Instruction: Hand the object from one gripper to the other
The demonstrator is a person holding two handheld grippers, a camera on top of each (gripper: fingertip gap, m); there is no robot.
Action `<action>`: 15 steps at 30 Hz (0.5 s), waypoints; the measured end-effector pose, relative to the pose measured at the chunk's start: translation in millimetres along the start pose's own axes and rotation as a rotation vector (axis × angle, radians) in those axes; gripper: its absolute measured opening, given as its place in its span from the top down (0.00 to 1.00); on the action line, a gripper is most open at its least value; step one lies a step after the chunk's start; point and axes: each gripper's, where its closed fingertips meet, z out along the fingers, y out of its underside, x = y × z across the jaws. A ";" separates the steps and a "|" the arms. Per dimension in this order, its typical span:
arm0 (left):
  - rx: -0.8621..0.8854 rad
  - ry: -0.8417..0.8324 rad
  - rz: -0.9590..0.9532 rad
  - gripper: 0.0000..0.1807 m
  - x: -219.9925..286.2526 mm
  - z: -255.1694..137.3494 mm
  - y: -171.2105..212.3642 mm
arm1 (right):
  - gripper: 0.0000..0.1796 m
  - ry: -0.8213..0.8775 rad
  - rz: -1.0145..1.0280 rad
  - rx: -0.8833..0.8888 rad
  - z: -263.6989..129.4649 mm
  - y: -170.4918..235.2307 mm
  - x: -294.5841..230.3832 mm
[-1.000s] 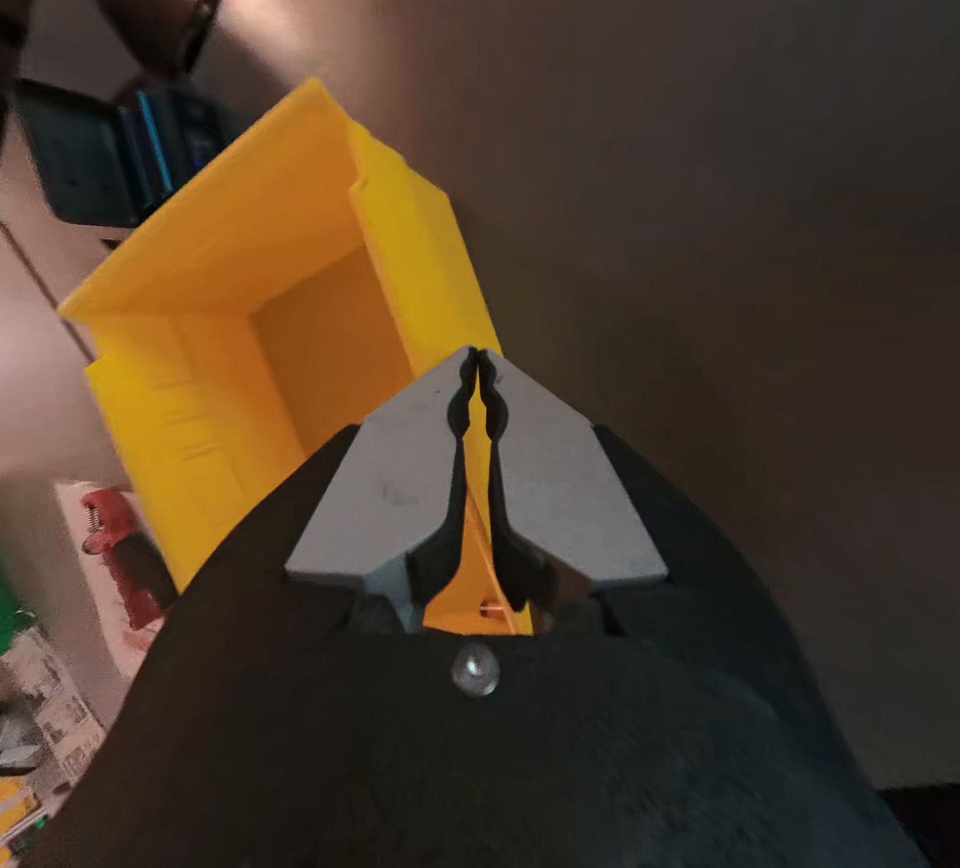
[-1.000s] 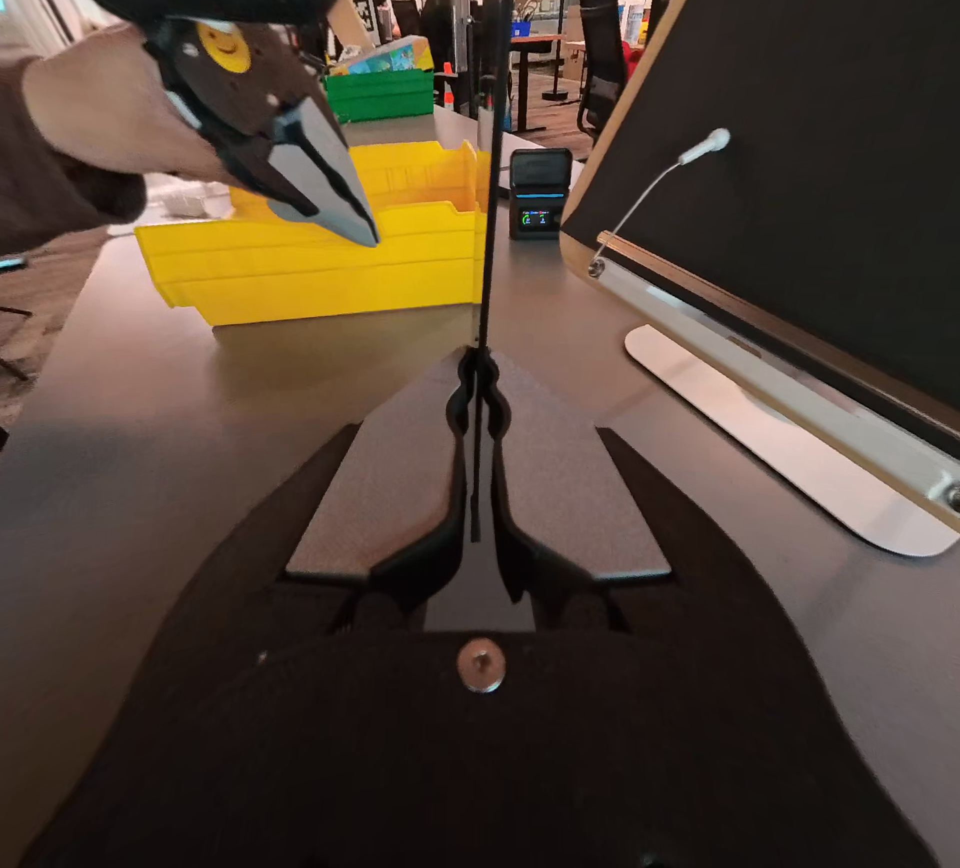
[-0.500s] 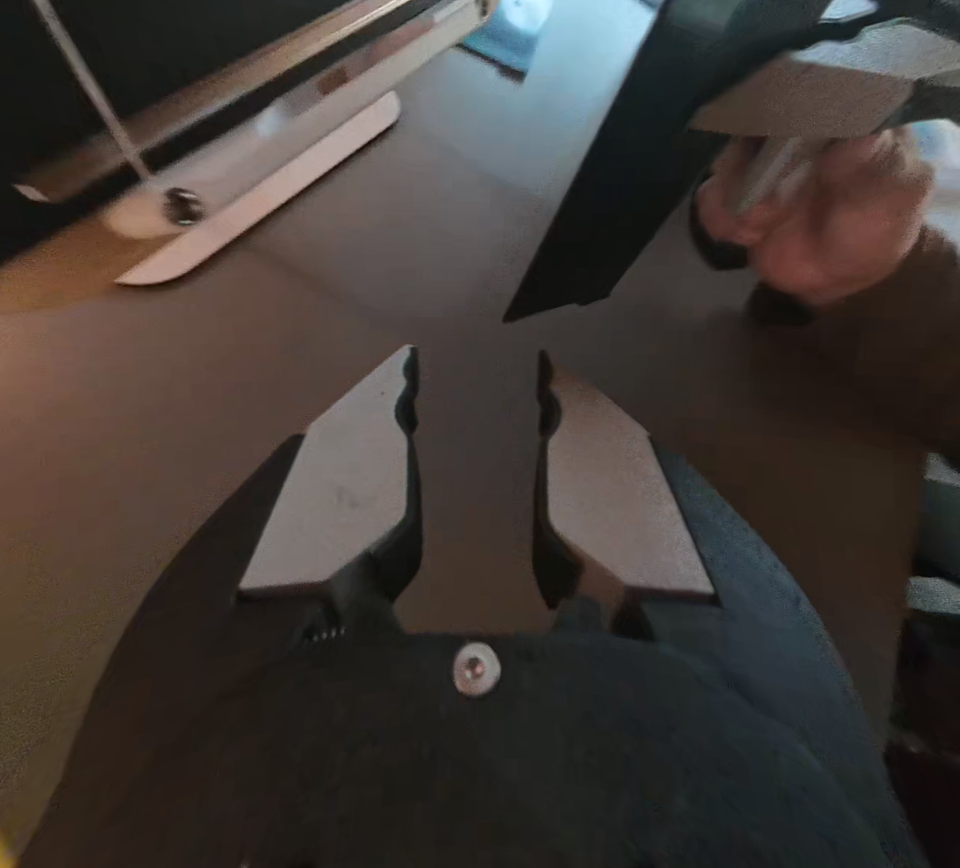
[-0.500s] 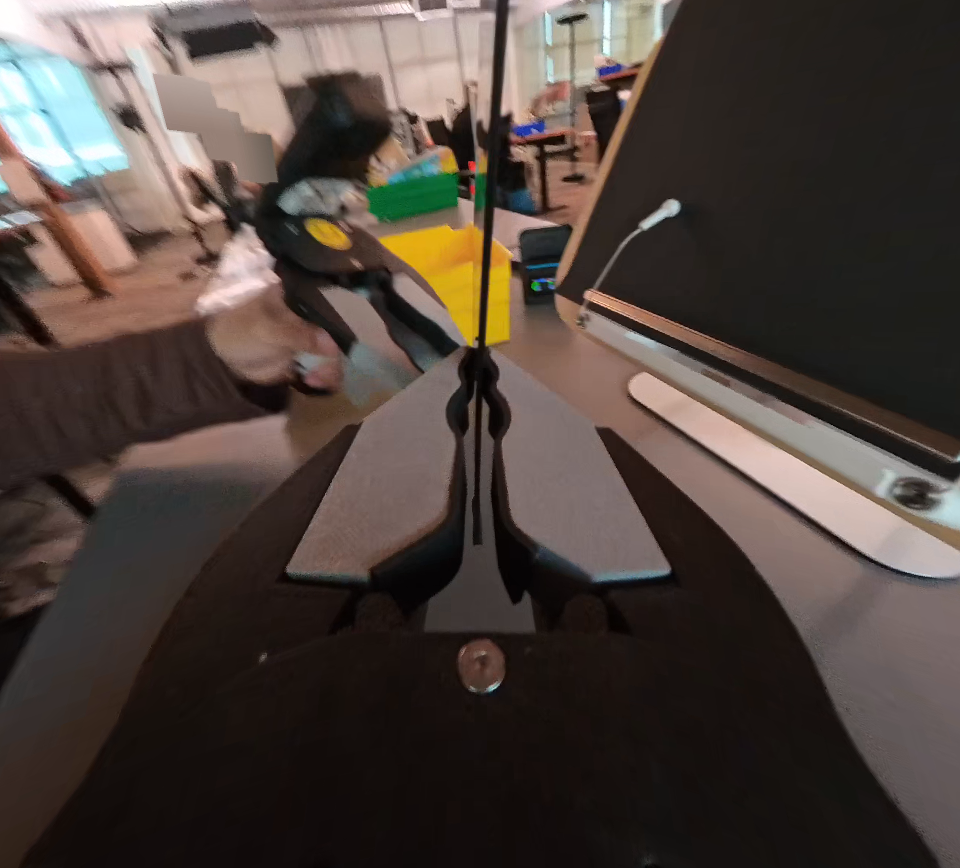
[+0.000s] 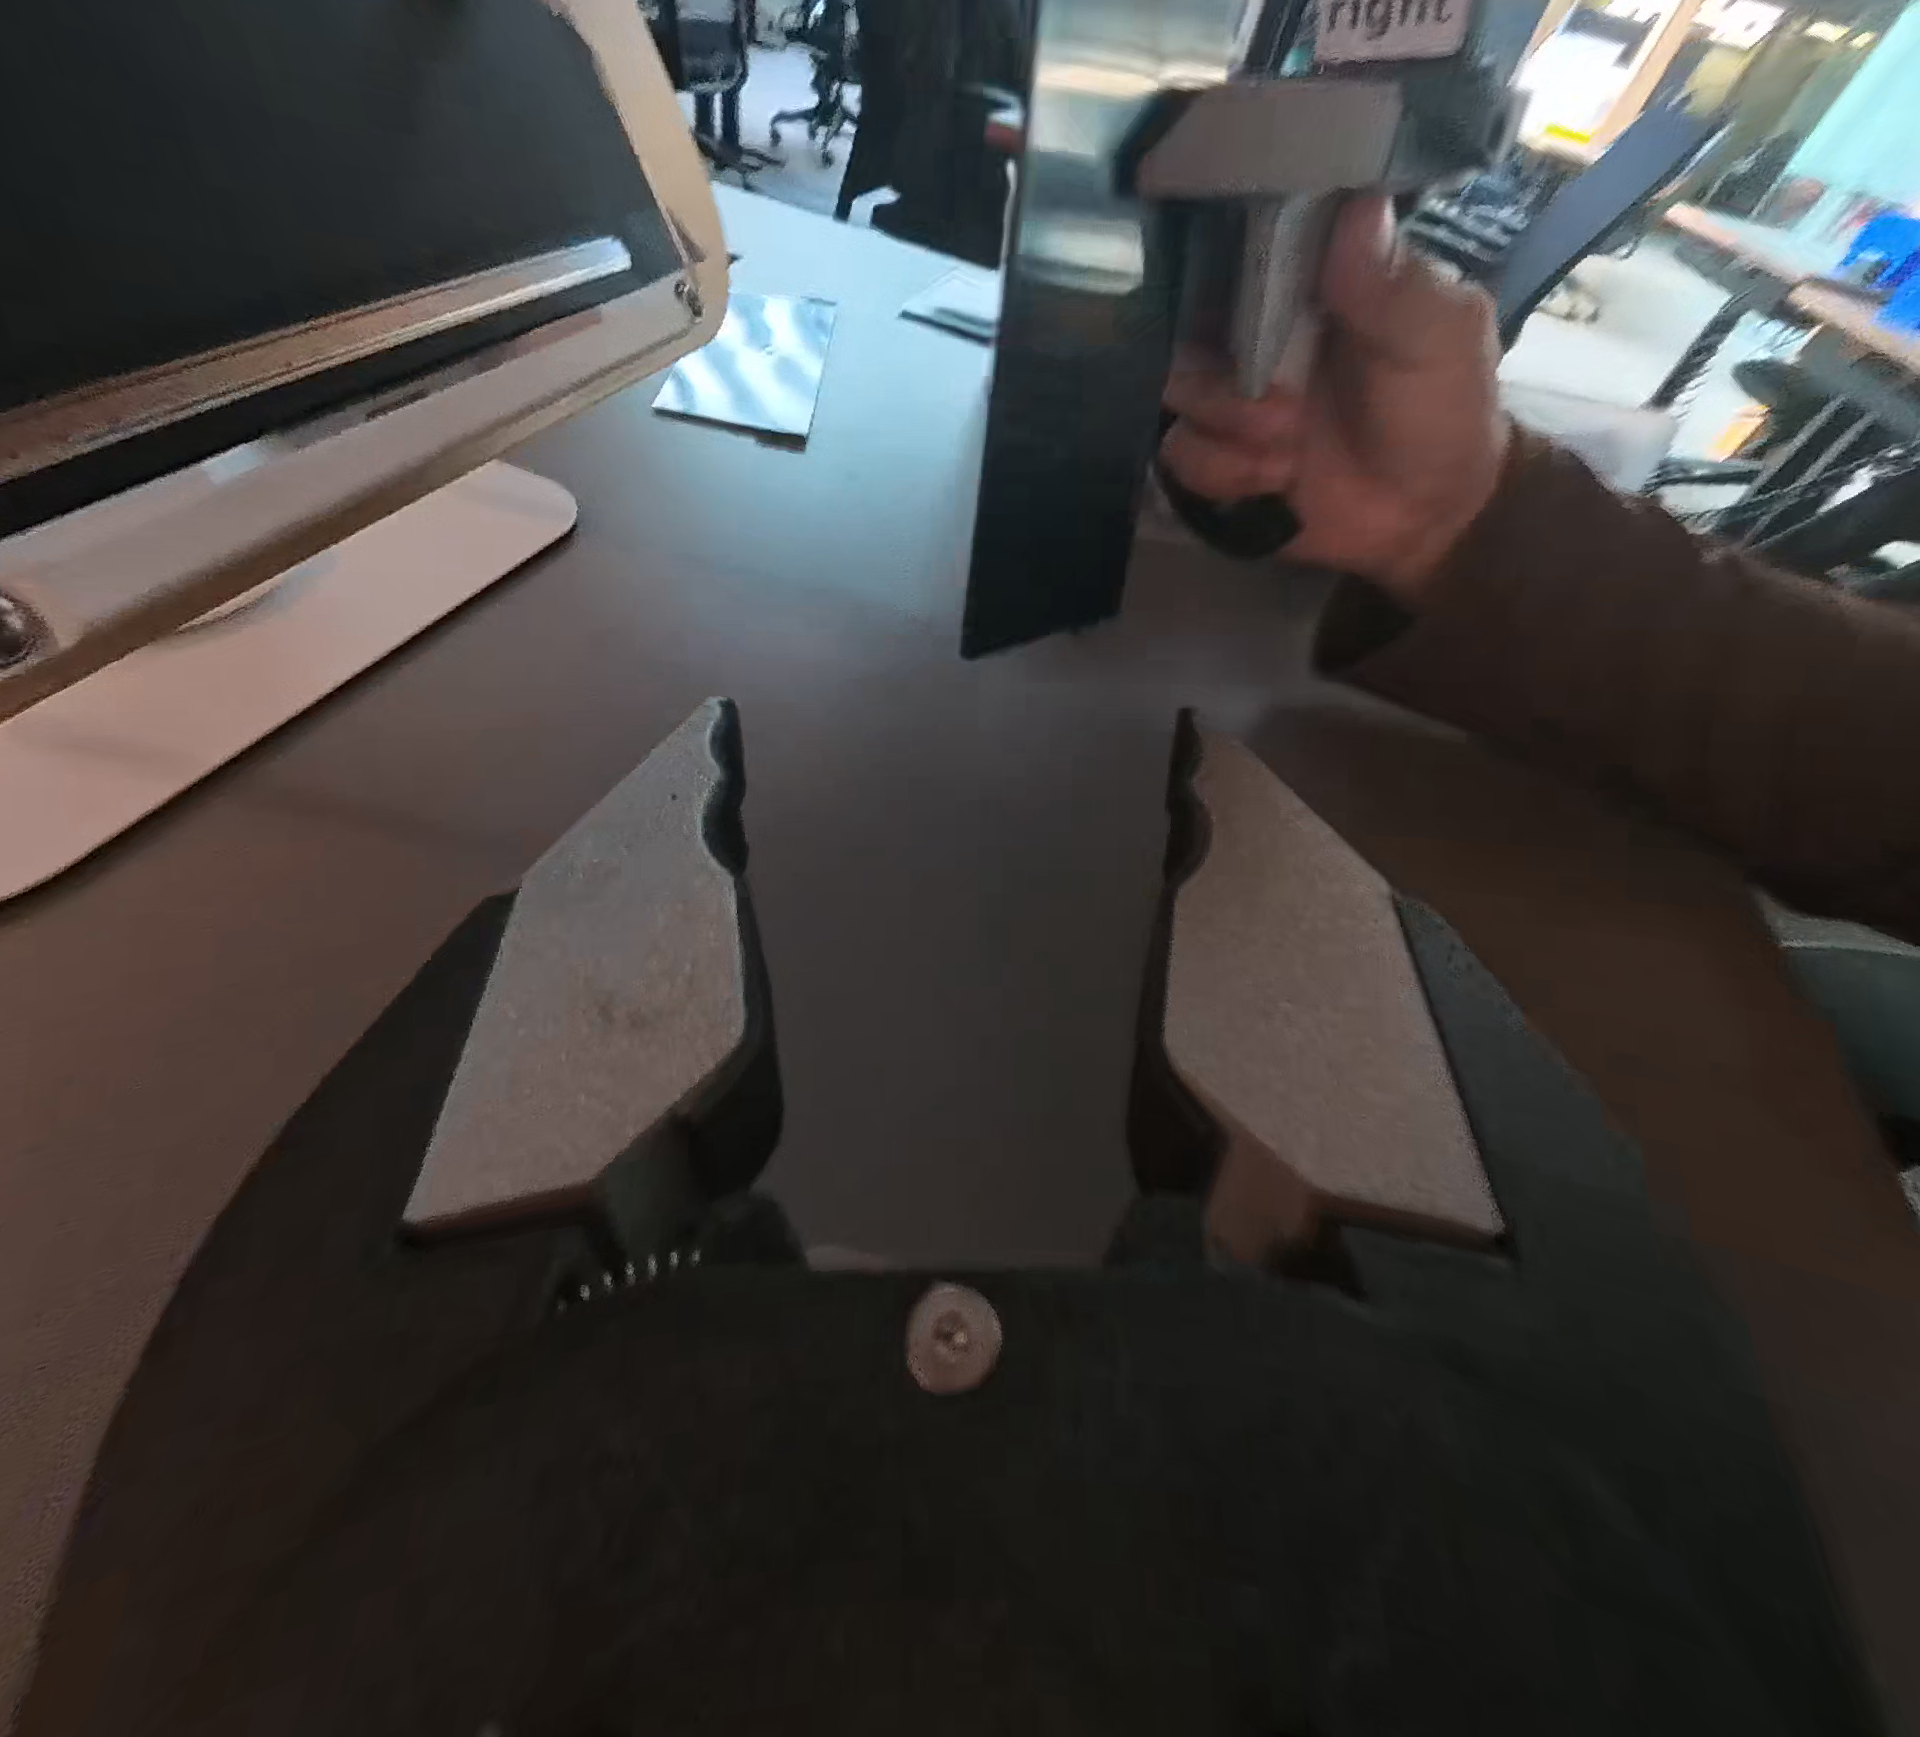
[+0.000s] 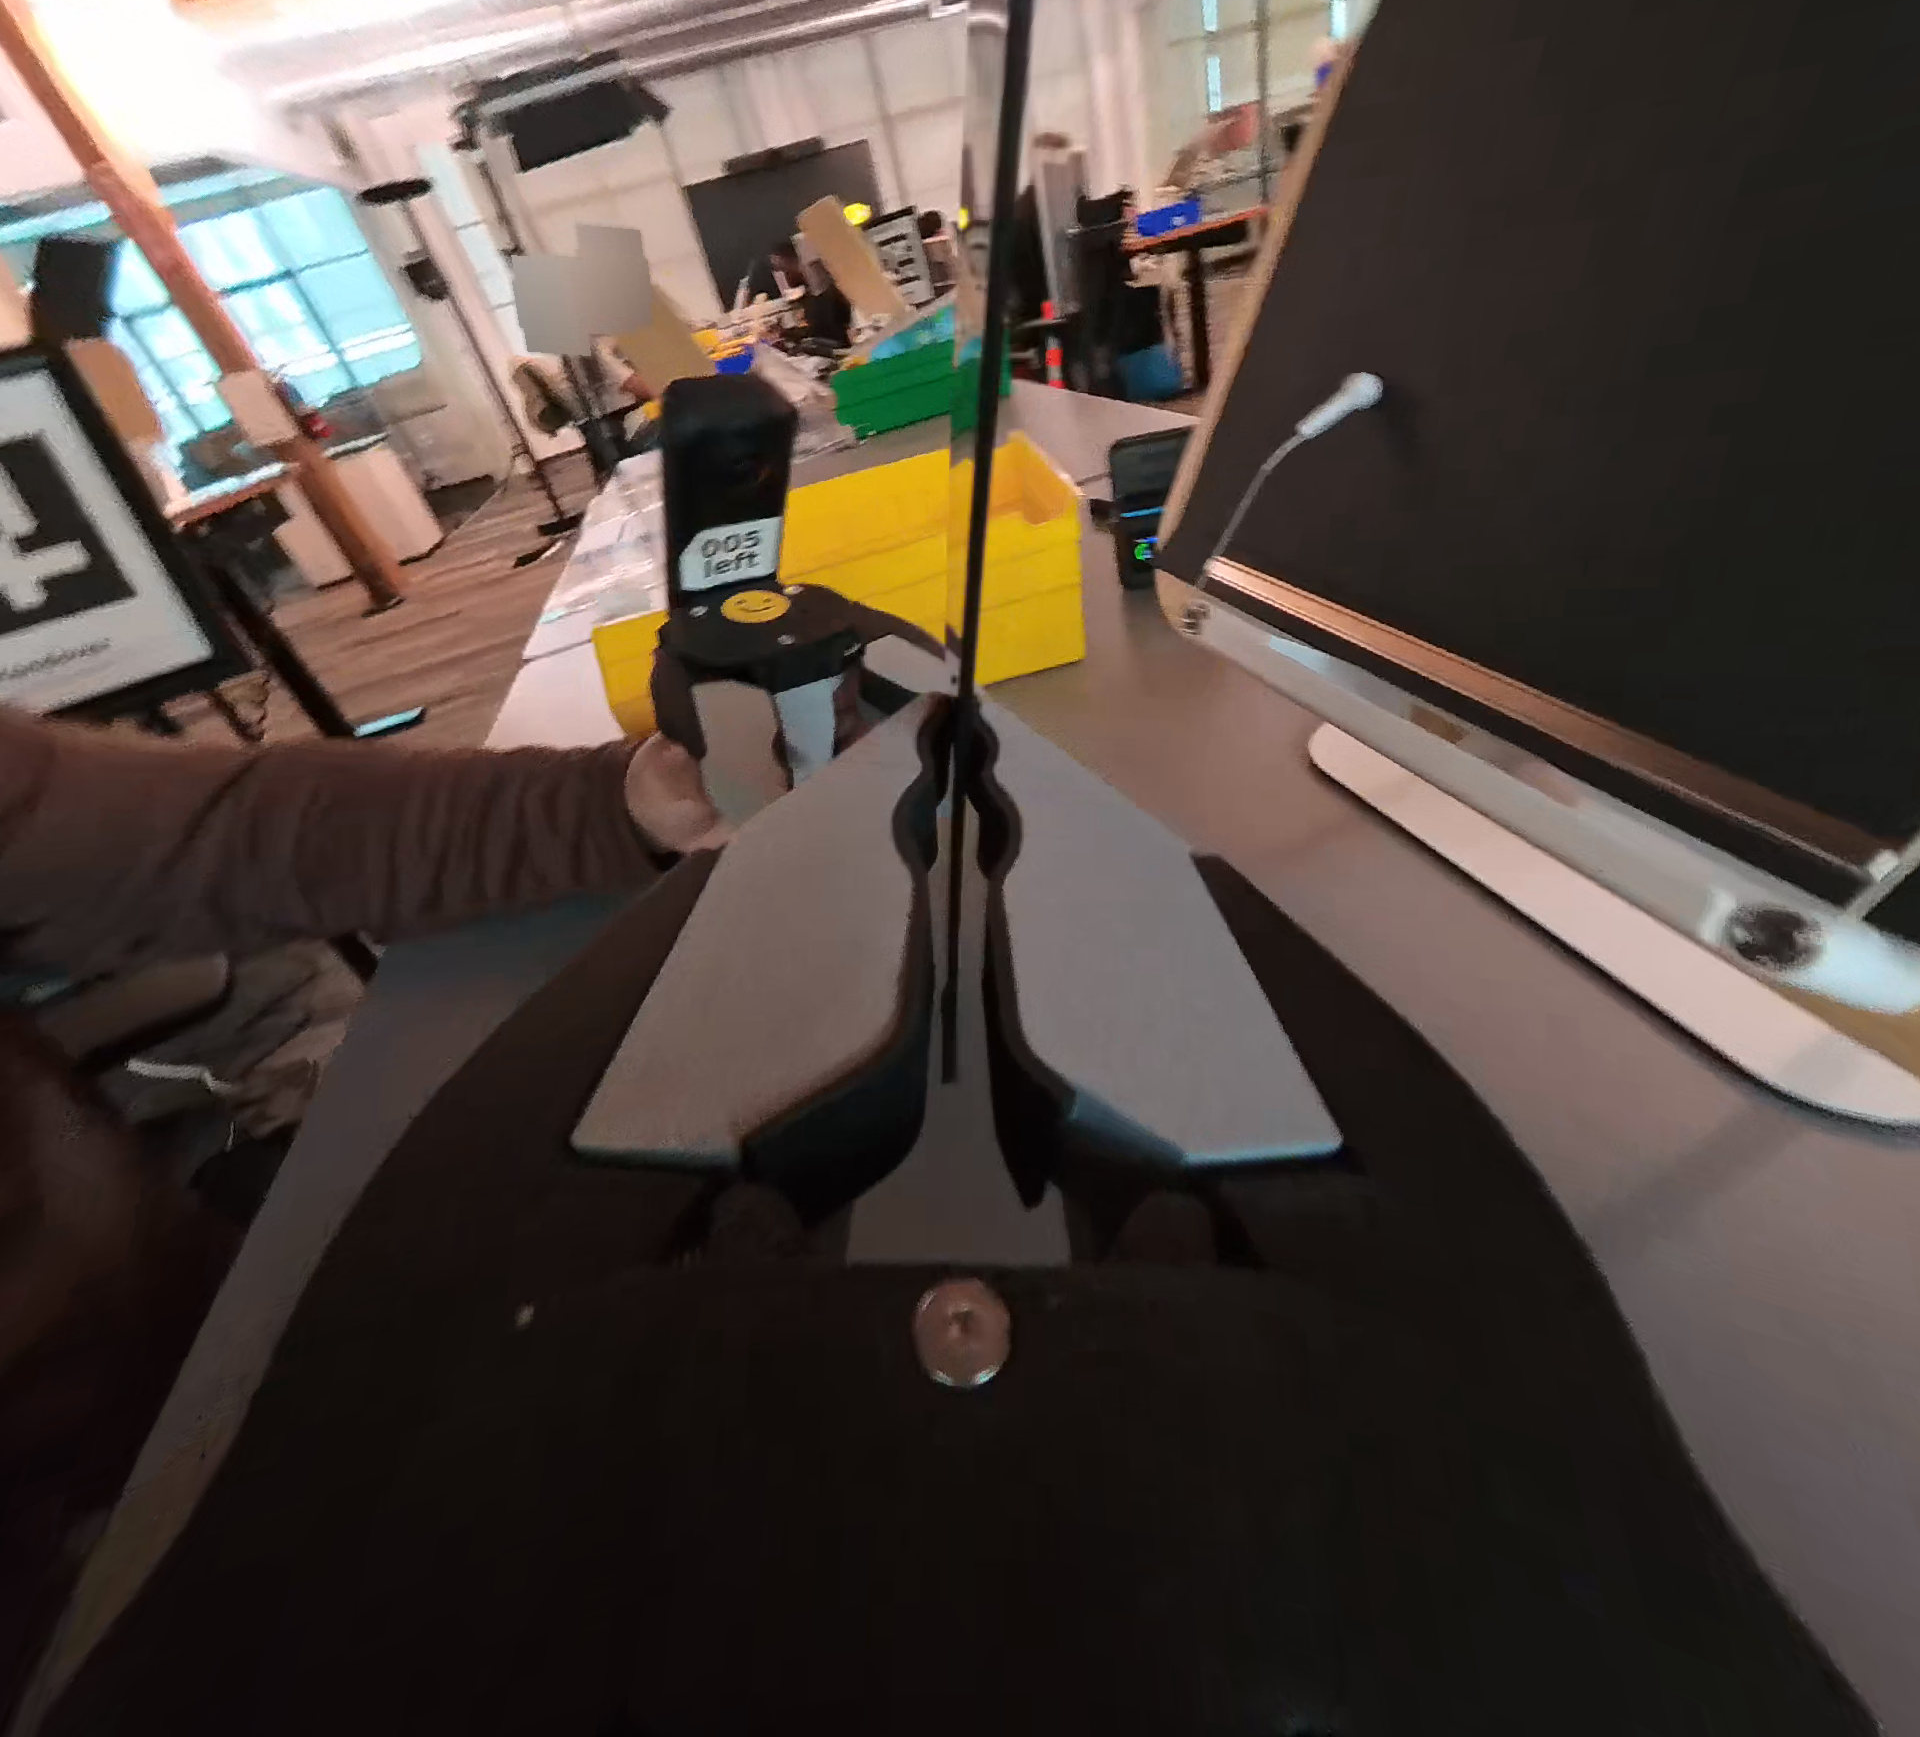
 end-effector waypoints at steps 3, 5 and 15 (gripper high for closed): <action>0.017 0.044 0.005 0.58 9.3 -3.4 -5.7 | 1.00 -0.063 -0.090 -0.034 4.8 5.2 -16.8; 0.038 0.098 0.018 0.63 21.9 -6.3 -11.8 | 1.00 -0.100 -0.139 -0.069 11.3 12.6 -27.6; -0.058 -0.325 0.579 1.00 6.5 -20.9 -21.4 | 0.73 -0.132 -0.072 -0.131 20.2 28.2 -28.0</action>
